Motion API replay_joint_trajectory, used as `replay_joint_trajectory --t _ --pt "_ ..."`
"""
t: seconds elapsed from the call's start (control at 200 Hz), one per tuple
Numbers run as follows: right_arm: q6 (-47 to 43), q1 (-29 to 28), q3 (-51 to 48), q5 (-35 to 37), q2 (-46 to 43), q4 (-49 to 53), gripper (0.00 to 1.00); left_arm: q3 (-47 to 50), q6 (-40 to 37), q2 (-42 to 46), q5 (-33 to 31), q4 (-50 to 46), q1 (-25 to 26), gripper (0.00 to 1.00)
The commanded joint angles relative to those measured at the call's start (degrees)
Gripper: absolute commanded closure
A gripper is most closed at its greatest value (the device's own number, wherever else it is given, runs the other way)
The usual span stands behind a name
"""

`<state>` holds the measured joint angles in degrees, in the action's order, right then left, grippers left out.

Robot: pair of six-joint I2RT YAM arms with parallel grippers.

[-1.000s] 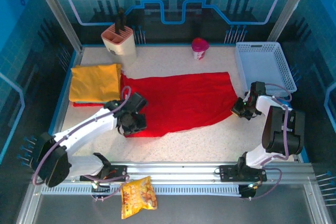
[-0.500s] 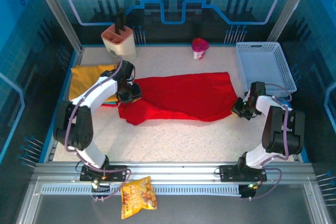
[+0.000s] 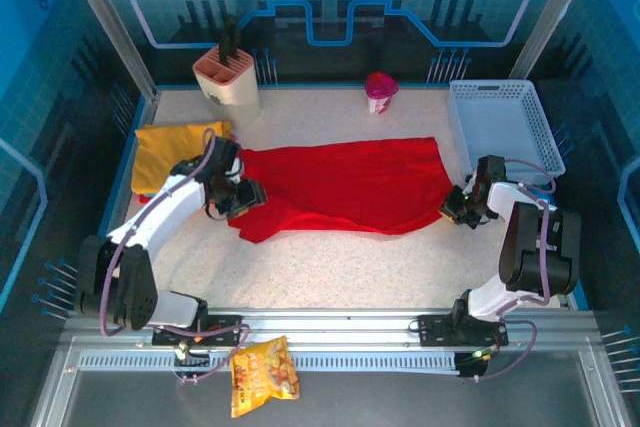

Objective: Fold and stack the t-shirts

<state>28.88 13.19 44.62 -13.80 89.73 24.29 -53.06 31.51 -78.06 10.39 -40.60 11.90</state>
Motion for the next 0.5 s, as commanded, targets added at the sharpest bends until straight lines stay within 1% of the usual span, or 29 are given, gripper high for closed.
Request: replay_joint_trajectory --t 0.0,0.115,0.22,0.34,0.435,0.495 --pt "-0.3 0.96 0.43 -0.7 1.06 -0.89 0.86 7.39 3.11 2.38 0.7 1.43 2.89 0.52" --pt "-0.36 0.96 0.47 -0.82 1.32 -0.92 0.86 12.04 6.31 2.53 -3.26 3.83 6.92 0.52" --pt "-0.39 0.95 0.26 -0.77 1.21 -0.92 0.86 15.34 8.84 1.65 -3.5 8.55 8.18 0.51" --pt "-0.53 0.96 0.12 -0.8 1.1 -0.76 0.86 15.53 9.03 1.01 -6.62 10.24 8.23 0.52" --pt "-0.73 0.93 0.3 -0.74 1.05 -0.43 0.86 13.34 7.88 0.97 -9.89 6.93 7.41 0.53" --pt "-0.85 0.95 0.47 -0.66 0.94 -0.3 0.86 12.98 6.91 1.77 -10.07 5.82 5.5 0.55"
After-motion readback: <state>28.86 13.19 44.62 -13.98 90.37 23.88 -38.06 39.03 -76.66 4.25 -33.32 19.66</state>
